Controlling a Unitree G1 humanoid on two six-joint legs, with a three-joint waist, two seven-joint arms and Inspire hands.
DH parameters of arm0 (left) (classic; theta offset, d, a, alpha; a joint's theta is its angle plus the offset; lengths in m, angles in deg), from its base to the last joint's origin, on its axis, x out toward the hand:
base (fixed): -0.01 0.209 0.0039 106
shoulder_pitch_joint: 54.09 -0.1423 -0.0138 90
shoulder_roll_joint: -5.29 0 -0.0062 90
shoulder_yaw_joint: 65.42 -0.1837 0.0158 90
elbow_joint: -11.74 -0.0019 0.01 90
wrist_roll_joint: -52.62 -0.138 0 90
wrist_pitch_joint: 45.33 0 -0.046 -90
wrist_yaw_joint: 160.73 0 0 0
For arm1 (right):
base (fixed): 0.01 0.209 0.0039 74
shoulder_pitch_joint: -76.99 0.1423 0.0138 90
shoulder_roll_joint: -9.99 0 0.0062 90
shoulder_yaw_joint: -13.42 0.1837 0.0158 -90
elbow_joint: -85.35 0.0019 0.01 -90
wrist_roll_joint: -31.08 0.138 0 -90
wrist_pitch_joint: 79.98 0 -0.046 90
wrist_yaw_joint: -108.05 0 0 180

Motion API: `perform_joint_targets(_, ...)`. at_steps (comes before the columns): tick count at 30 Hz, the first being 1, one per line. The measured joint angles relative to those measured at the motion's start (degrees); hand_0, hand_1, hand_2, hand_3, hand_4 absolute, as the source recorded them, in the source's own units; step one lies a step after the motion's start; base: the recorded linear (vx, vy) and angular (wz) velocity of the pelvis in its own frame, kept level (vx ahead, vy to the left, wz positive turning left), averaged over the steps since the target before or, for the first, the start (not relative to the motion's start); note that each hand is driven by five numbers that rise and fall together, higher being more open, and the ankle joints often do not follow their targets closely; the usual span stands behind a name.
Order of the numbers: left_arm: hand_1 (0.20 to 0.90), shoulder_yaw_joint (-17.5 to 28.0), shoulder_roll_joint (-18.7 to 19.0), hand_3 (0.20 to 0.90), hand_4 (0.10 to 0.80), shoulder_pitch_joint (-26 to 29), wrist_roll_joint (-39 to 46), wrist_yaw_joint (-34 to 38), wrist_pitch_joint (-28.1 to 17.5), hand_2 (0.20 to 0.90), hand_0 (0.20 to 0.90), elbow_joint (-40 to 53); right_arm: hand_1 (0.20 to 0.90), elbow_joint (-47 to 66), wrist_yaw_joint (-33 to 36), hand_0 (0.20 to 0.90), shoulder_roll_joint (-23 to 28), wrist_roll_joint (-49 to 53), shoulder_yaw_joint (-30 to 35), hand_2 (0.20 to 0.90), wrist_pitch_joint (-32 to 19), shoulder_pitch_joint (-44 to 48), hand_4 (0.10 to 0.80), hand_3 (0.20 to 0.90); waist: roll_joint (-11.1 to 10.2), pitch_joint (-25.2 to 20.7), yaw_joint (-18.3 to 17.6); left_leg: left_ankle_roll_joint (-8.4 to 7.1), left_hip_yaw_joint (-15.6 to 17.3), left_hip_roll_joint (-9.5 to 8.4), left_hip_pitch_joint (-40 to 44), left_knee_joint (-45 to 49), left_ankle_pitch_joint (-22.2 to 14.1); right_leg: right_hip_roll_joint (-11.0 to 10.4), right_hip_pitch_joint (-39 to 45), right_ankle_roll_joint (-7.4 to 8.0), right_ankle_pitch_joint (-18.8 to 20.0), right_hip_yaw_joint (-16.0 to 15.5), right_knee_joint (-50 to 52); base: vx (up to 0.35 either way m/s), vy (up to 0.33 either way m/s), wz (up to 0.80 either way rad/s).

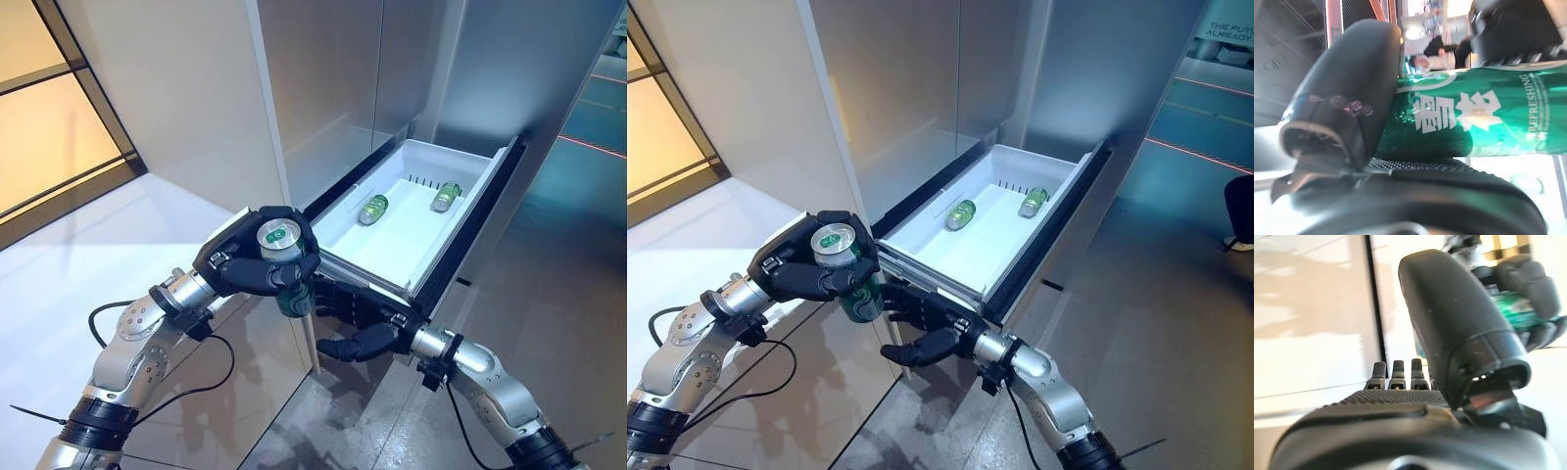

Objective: Put drinks into fridge and close the fridge

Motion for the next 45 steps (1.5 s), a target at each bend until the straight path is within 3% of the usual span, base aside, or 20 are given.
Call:
perform_joint_targets(12, 0.3, -5.65, 0.21, 0.2, 0.1, 0.18, -0.99, -0.06, 1.05, 0.3, 0.3, 1.04, 0.9, 0.91, 0.09, 0.9, 3.04, 4.48, -3.08, 0.9, 3.69, 2.0, 0.8, 0.9, -0.01, 0.0, 0.23, 0.02, -0.02, -0.13, -0.33, 0.02, 0.01, -0.06, -0.29, 0.02, 0.0, -0.08, 0.01, -0.004, -0.002, 0.0)
perform_joint_targets(19, 0.3, -6.27, 0.53, 0.2, 0.1, 0.46, -2.72, -0.05, 1.48, 0.3, 0.3, 1.03, 0.9, 0.34, 0.18, 0.9, 4.04, 5.09, -4.7, 0.9, 5.97, 4.05, 0.8, 0.9, 0.0, 0.0, 0.32, 0.01, -0.09, -0.18, -0.34, 0.02, 0.02, -0.05, -0.26, 0.02, 0.0, -0.2, 0.0, -0.014, -0.001, 0.0)
perform_joint_targets(28, 0.3, -9.34, 2.97, 0.2, 0.1, 2.66, -4.44, 0.24, 1.58, 0.3, 0.3, 1.01, 0.9, -0.32, 0.18, 0.9, 6.25, 6.27, -7.35, 0.9, 9.3, 7.83, 0.8, 0.9, -0.05, 0.03, 2.07, -0.03, -0.55, -0.39, -0.24, 0.02, 0.06, -0.08, 0.02, 0.08, -0.06, -0.46, 0.0, 0.011, -0.001, 0.01)
perform_joint_targets(45, 0.3, -12.73, 3.67, 0.2, 0.1, 2.68, -4.44, 0.9, 1.58, 0.3, 0.3, 0.64, 0.9, -3.25, 6.15, 0.9, 5.71, 21.54, -8.61, 0.9, 18.6, 8.06, 0.8, 0.9, -0.1, 0.02, 1.71, -0.03, -0.54, -0.44, 0.18, 0.03, 0.06, -0.1, 0.36, 0.08, -0.05, -0.41, 0.0, 0.0, 0.0, 0.0)
